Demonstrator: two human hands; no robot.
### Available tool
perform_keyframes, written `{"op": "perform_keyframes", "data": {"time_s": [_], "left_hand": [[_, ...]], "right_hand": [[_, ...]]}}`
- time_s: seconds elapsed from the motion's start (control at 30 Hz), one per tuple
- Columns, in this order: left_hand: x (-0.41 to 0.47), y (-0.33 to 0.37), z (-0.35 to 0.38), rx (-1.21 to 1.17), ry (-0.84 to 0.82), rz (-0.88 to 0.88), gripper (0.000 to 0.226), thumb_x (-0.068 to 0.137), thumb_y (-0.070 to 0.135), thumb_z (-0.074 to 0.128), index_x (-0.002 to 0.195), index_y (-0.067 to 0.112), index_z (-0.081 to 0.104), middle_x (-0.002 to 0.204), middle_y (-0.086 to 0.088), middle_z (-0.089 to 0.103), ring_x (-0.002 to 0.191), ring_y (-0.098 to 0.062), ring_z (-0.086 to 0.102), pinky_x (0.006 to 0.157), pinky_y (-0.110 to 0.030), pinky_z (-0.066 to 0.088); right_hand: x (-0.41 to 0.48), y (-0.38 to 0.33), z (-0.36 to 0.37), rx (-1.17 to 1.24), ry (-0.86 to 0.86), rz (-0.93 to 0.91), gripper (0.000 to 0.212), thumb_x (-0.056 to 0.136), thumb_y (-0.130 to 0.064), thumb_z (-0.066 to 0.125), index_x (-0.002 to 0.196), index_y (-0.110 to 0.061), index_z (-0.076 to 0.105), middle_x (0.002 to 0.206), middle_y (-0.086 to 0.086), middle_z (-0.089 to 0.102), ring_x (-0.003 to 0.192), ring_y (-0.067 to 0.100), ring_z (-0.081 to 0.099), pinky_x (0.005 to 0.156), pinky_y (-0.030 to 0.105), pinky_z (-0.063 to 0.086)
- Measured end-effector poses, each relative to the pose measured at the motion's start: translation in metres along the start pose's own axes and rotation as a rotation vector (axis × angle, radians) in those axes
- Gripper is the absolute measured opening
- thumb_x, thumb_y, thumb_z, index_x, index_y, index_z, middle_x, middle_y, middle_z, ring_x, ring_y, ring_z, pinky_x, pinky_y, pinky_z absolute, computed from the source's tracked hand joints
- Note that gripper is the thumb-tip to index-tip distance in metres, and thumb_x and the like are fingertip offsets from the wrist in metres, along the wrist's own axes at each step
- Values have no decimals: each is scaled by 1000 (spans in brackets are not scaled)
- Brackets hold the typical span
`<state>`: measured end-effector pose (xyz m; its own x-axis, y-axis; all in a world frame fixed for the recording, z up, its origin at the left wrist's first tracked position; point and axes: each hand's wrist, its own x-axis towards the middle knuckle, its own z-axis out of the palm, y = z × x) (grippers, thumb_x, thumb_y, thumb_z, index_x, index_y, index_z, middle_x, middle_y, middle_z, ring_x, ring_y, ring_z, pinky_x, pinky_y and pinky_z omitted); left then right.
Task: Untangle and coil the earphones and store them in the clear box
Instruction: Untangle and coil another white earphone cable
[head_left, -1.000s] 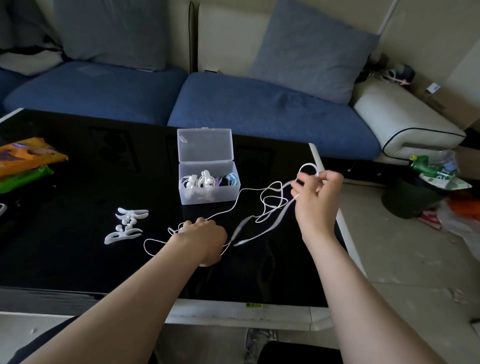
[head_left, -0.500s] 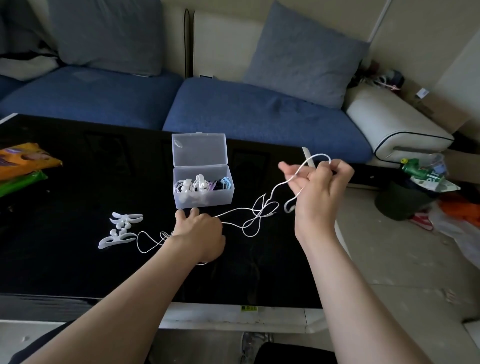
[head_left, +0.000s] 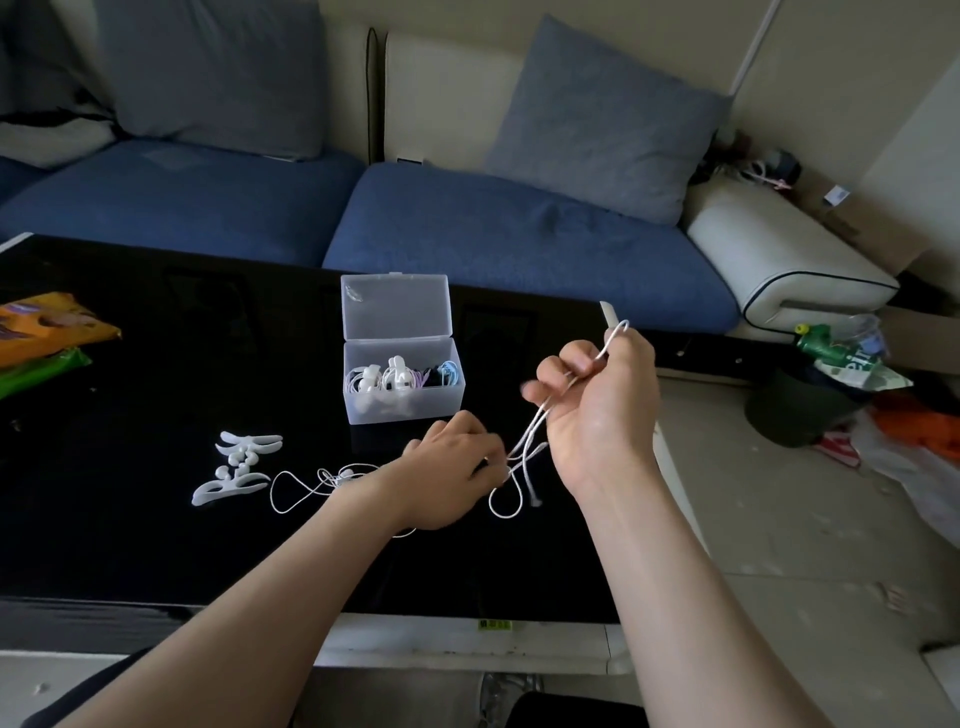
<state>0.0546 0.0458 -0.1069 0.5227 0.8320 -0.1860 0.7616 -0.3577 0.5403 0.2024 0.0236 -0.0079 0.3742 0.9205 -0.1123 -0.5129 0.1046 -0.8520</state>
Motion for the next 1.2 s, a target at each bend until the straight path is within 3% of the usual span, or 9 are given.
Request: {"op": "perform_keyframes", "data": {"time_s": [0.1, 0.27, 0.33, 0.47, 0.63, 0.8, 1.0, 1.1, 1.2], "left_hand": [[-4, -2, -8, 99, -64, -113, 22, 107, 43, 40, 97, 31, 55, 121, 7, 46, 121, -22, 44, 108, -50, 36], [-2, -16, -16, -69, 197, -112, 28, 107, 31, 47, 80, 25, 48, 79, 7, 56, 81, -22, 57, 72, -34, 46], [-1, -17, -19, -141, 327, -75, 27, 108, 32, 51, 83, 23, 50, 75, 6, 58, 74, -16, 55, 70, -34, 46], [-1, -19, -22, -173, 436, -34, 23, 106, 37, 58, 92, 18, 57, 87, 0, 62, 86, -21, 58, 81, -39, 49], [-5, -19, -32, -252, 497, -81, 21, 108, 33, 54, 99, 14, 56, 88, 2, 69, 80, -16, 61, 70, -33, 46], [-12, -17, -39, -337, 429, -103, 22, 104, 35, 63, 96, 16, 60, 60, 6, 58, 59, -13, 58, 56, -22, 41], [-16, -23, -44, -441, 335, -96, 22, 90, 48, 80, 81, 28, 76, 81, -12, 67, 64, -8, 52, 64, -26, 46], [-16, -25, -44, -432, 331, -89, 22, 88, 49, 82, 80, 29, 78, 86, -17, 70, 65, -16, 57, 65, -36, 52], [-15, -25, -45, -422, 364, -63, 18, 87, 46, 83, 75, 33, 78, 83, -11, 71, 70, -21, 61, 71, -41, 52]], "right_hand": [[5, 1, -5, -75, 103, -31, 15, 110, -18, 32, 97, -21, 40, 65, -4, 37, 46, 11, 29, 40, 24, 24], [13, 7, -23, -630, 313, -297, 36, 103, -5, 39, 101, -25, 69, 90, -14, 65, 81, 5, 60, 69, 16, 43], [16, 10, -27, -755, 284, -192, 38, 101, -14, 41, 95, -25, 77, 93, -15, 67, 97, 12, 62, 81, 17, 46], [25, 20, -35, -1274, 210, 43, 51, 93, -53, 38, 83, -20, 75, 118, 10, 64, 118, 39, 53, 106, 51, 47], [23, 30, -47, -1906, 50, 105, 23, 104, -40, 51, 95, -19, 56, 139, 17, 48, 132, 41, 38, 111, 47, 34], [31, 35, -52, -1963, 92, 44, 21, 99, -38, 59, 90, -20, 52, 132, 15, 55, 129, 41, 43, 107, 46, 36], [25, 41, -34, -2070, 163, -108, 17, 92, -42, 70, 90, -26, 67, 136, 14, 47, 128, 42, 40, 111, 52, 35], [20, 44, -21, -1627, -103, -367, 19, 98, -24, 63, 106, -28, 80, 122, 7, 61, 117, 31, 59, 100, 40, 48], [10, 49, -7, -1249, -429, -207, 37, 101, -15, 52, 127, -28, 75, 104, -1, 77, 95, 19, 73, 84, 31, 57]]}}
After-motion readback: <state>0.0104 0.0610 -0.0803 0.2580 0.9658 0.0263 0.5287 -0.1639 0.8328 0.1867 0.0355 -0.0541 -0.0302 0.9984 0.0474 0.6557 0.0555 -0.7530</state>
